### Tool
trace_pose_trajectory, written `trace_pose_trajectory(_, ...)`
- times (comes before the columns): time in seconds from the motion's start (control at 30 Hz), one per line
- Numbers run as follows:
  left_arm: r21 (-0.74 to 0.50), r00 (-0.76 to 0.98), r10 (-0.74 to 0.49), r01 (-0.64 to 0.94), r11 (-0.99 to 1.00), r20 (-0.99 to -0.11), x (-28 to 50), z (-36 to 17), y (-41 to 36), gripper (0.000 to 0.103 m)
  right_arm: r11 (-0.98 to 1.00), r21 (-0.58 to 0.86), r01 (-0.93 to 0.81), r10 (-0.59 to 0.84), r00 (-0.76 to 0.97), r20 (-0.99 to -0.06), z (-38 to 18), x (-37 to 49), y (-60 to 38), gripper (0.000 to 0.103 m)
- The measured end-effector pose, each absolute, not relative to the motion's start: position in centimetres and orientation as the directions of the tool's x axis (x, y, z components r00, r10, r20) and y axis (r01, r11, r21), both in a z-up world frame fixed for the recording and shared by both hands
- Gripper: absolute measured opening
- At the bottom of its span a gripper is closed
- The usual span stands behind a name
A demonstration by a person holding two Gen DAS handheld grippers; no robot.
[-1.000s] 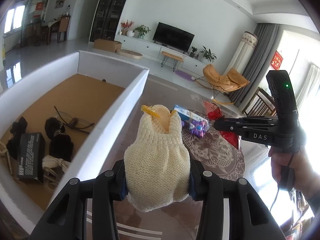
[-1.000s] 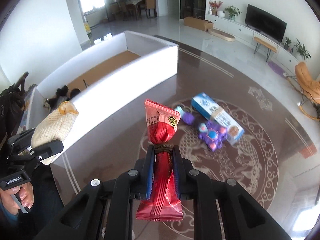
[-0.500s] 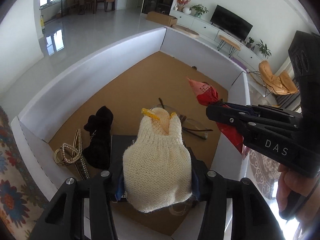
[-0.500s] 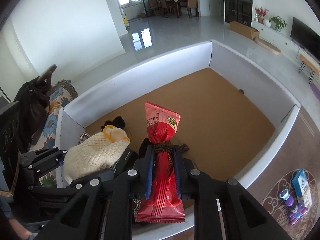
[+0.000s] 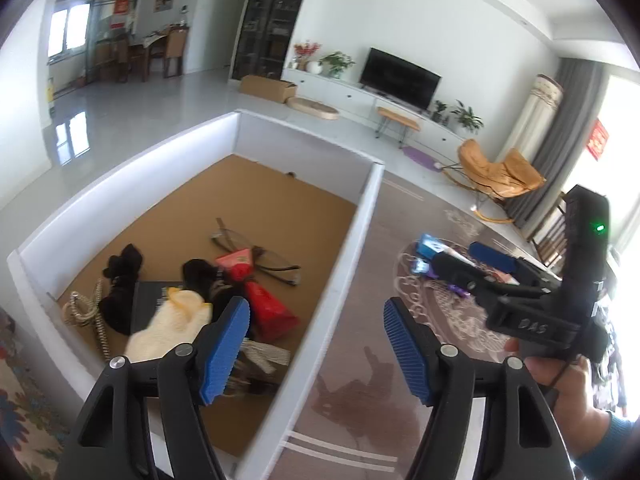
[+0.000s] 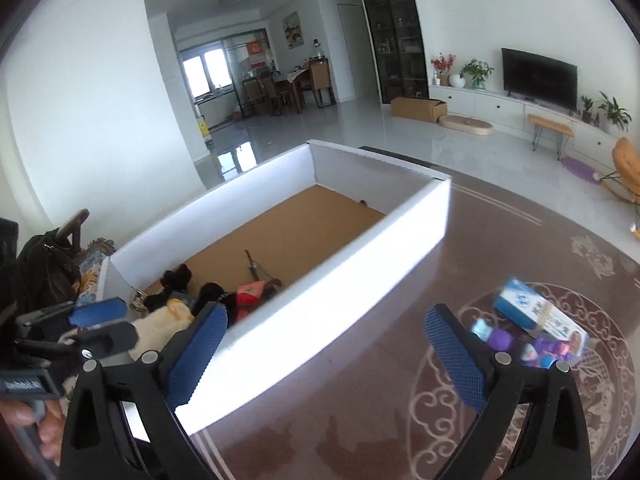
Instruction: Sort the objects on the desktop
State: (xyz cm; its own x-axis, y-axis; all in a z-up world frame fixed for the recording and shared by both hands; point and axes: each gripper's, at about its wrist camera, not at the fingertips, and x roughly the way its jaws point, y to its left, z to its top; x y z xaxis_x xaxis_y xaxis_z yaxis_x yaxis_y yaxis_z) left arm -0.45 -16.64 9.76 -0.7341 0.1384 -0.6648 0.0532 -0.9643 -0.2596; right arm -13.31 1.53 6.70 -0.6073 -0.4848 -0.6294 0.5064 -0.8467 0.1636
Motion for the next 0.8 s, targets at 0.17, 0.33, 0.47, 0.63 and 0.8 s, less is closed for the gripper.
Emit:
trace_pose_trajectory(0.17, -0.204, -0.722, 0.264, -0.171, -0.964, -0.64, -0.4, 8.3, -6.8, 0.103, -0.953, 0.079, 0.292, -0.255, -0.634, -0.73, 0.3, -10.2, 13.4, 0.1)
trace_pose_trajectory(0.33, -0.14, -0.593, 0.216, -0.173, -0.975, -0.776, -3.8, 0.2, -1.1, 0.103, -0.992, 0.021, 0.125, -0.092, -0.598, -0.796, -4.1, -7.2, 22.9, 0.1)
trace_pose_trajectory(0.47, -0.093, -0.559, 0.162, -0.151, -0.984, -0.813, -5.5, -3.2, 0.9, 0.103, -0.994, -0.009, 0.104, -0.055, -0.596, -0.801, -5.0, -5.3, 25.2, 0.1)
trace_pose_trajectory(0.63, -0.027, -0.564, 0.098, -0.133, -0.991, -0.82, -6.6, -4.4, 1.7, 0.103, -0.991, -0.01, 0.131, -0.069, -0.589, -0.805, -5.5, -4.8, 24.4, 0.1)
trace_pose_trajectory(0.8, 0.0, -0.574, 0.086, -0.148, -0.989, -0.814, -6.6, -5.1, 1.8, 0.103, -0.99, -0.006, 0.142, -0.078, -0.576, -0.814, -5.8, -4.8, 23.7, 0.103)
